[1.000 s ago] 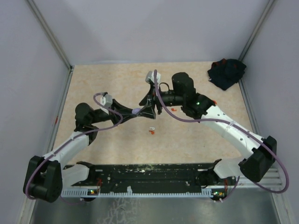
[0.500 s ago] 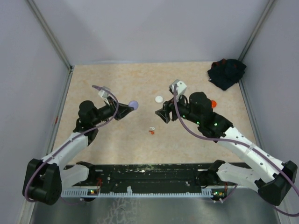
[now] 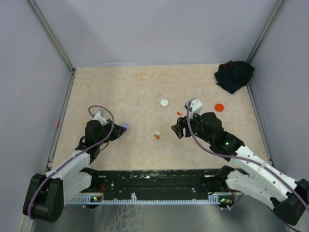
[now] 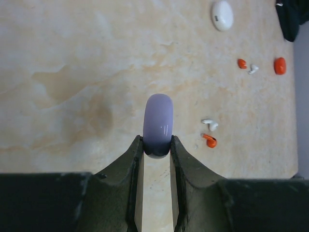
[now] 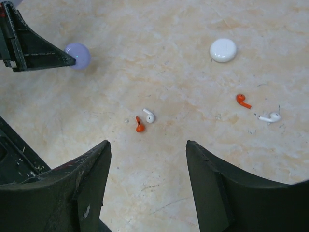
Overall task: Insert the wireless bluetooth earbuds into the charging case
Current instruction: Place the charging case at the center of the board.
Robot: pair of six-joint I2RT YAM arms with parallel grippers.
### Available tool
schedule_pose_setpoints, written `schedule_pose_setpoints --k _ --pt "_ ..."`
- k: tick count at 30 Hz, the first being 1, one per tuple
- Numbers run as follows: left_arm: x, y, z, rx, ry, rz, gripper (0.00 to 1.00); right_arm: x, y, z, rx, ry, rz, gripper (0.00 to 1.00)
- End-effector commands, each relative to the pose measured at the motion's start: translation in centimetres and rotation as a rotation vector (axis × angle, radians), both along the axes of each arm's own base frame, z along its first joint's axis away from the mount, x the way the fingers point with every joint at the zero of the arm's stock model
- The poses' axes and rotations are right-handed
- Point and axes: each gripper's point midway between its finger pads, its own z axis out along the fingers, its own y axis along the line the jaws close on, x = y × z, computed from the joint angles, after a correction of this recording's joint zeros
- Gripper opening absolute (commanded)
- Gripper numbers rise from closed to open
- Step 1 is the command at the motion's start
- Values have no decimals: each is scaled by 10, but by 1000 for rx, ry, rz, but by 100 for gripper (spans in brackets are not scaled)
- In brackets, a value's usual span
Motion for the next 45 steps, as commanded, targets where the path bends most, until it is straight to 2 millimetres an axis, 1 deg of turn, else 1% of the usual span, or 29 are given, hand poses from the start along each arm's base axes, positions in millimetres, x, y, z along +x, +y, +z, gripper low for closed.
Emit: schedule_pose_setpoints --k 1,5,9,13,16,19,24,26,27,29,33,36,39,43,45 --pt "4 28 -17 -1 52 163 1 0 -8 14 60 -57 -39 64" --pt "1 48 -38 30 125 234 3 -3 -15 6 47 -63 -51 64" --pt "0 71 -54 51 185 324 7 -6 -20 -1 39 -63 -60 64" --pt "0 89 -65 55 234 404 11 -9 -20 -2 47 -62 -49 64" --pt "-3 96 -70 62 273 431 16 -11 -21 -3 50 -62 -47 64" --pt "-9 103 -74 87 307 468 25 -12 -22 -4 53 -63 -49 63" --pt "-17 121 -74 122 325 576 51 -13 -22 -4 57 -64 -44 64" --pt "-17 126 -68 129 314 611 66 -13 -22 -5 54 -60 -43 64" --pt "-18 129 -65 134 320 625 70 -13 -22 -6 53 -60 -43 63" --pt "-16 130 -56 146 314 628 73 -13 -21 -7 52 -57 -43 64" --pt "-9 128 -35 182 285 572 81 -12 -22 -8 51 -53 -46 63" --pt "-2 126 -16 219 234 518 82 -11 -22 -9 49 -51 -51 64" --pt "7 122 7 262 157 439 82 -9 -21 -14 40 -39 -59 64" --pt "22 104 36 293 70 273 82 -4 -18 -21 10 -5 -70 64" --pt "29 90 43 298 40 165 82 0 -19 -23 -3 2 -86 64"
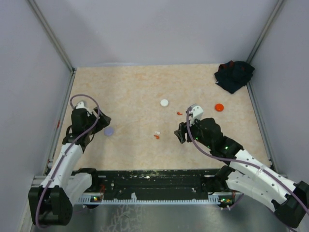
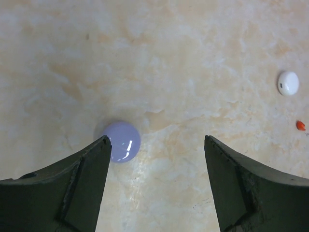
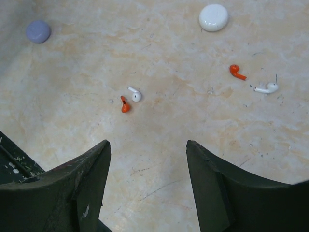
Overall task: Insert the wireless bluetooth earbuds into the charging case
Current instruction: Place the charging case at the center of the board, then pick up the charging case at the center of the board.
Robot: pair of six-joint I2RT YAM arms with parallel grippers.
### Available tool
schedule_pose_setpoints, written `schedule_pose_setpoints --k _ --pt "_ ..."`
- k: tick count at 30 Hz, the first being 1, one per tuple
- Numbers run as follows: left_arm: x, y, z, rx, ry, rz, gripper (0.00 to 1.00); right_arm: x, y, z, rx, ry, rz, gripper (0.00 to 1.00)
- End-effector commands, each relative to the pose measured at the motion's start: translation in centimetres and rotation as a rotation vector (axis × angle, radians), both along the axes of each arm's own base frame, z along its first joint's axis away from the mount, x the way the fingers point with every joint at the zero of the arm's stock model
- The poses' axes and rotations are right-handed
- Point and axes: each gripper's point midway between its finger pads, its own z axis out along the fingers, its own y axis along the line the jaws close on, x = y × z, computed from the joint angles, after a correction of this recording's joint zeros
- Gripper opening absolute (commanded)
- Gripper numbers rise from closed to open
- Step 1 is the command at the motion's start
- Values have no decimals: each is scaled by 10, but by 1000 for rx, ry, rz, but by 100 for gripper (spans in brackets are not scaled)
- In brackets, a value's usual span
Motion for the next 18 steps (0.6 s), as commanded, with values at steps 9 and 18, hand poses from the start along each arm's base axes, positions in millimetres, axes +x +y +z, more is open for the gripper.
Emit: schedule_pose_setpoints --k 9,18 --pt "39 -87 35 138 -118 -618 81 29 6 1 -28 13 -90 67" --pt "80 -164 36 193 -243 -824 80 37 3 -13 -45 23 -123 76"
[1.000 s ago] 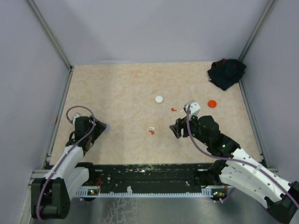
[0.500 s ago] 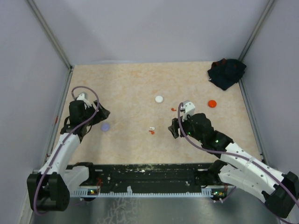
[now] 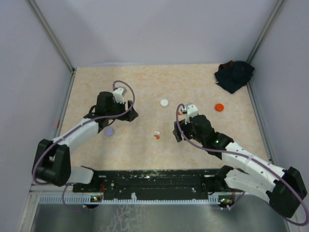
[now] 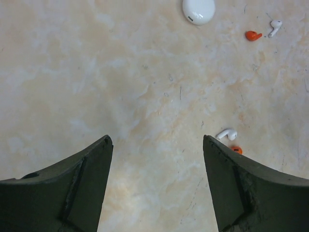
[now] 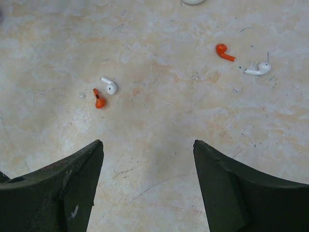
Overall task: Insert the wireless bluetooth earbuds into the charging case
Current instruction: Pick up the charging case at the center of the board.
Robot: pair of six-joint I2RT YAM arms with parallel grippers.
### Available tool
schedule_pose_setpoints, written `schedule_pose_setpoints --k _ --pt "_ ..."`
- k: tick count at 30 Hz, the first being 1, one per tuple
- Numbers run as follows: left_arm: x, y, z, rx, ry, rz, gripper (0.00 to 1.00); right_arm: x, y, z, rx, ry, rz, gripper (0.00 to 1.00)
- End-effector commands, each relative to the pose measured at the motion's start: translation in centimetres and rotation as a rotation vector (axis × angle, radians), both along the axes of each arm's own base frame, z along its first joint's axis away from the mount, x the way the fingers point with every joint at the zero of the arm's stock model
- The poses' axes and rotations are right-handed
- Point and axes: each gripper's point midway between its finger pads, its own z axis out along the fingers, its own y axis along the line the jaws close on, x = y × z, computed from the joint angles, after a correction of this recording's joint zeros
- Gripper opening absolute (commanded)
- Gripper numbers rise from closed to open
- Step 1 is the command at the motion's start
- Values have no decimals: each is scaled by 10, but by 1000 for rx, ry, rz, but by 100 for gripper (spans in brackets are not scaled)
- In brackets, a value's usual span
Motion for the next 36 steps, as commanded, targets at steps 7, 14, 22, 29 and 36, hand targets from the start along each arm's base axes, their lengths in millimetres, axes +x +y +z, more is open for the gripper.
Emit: schedule_pose_setpoints --k 7,14,22,29,36 --pt "63 -75 -10 44 -137 -244 80 20 -5 22 41 -79 -86 85" --pt "88 -105 -30 79 -246 -385 81 24 -14 16 56 -64 -173 90" --pt "117 -135 -52 95 -299 -476 81 27 -25 12 48 -54 -251 90" --pt "125 -159 -73 143 -275 -545 80 28 -27 12 29 -68 -253 90" --pt "125 -175 -85 189 -277 -580 78 28 -27 11 23 -70 -244 90"
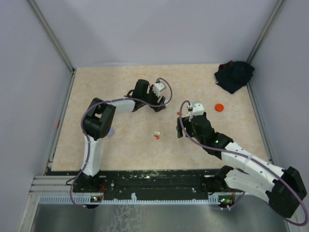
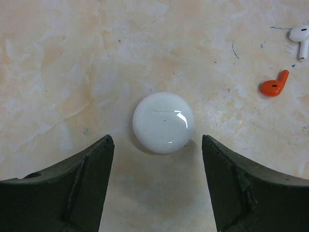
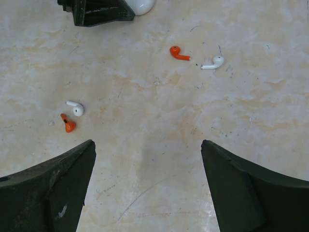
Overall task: Insert the wireless bluetooth earbuds into the charging case
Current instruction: Pick up the charging case at the center of the board.
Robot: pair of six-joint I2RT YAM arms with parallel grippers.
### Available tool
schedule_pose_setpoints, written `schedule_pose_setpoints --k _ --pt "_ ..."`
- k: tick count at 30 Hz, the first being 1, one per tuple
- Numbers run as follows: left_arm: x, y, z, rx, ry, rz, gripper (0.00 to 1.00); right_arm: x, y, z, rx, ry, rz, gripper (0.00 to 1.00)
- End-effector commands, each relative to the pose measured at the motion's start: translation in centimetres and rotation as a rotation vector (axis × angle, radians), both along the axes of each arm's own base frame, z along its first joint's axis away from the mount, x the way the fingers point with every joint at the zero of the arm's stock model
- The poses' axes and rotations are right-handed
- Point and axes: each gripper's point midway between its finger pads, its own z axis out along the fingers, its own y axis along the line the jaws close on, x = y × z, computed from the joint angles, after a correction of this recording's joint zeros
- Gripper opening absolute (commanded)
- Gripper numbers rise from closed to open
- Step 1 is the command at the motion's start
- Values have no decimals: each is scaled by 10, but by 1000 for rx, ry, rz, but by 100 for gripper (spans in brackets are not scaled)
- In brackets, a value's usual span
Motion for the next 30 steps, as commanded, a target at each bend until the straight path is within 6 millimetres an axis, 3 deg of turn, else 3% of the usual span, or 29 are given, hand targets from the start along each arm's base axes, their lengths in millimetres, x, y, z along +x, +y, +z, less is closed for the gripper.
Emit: schedule_pose_setpoints --k 1,7,15,22,30 --pt "1 -9 -8 39 -14 -30 77 8 0 12 21 -47 -18 90" --pt "2 -15 -23 100 -24 -27 72 7 0 11 14 -45 -10 90" --pt "-5 -18 -27 128 -30 -29 63 6 1 13 27 -46 -3 90" --pt "-16 -14 -19 93 -37 -18 52 3 1 20 39 -51 2 90" --pt "-38 -6 5 70 -71 -31 46 -1 4 29 71 -49 16 90"
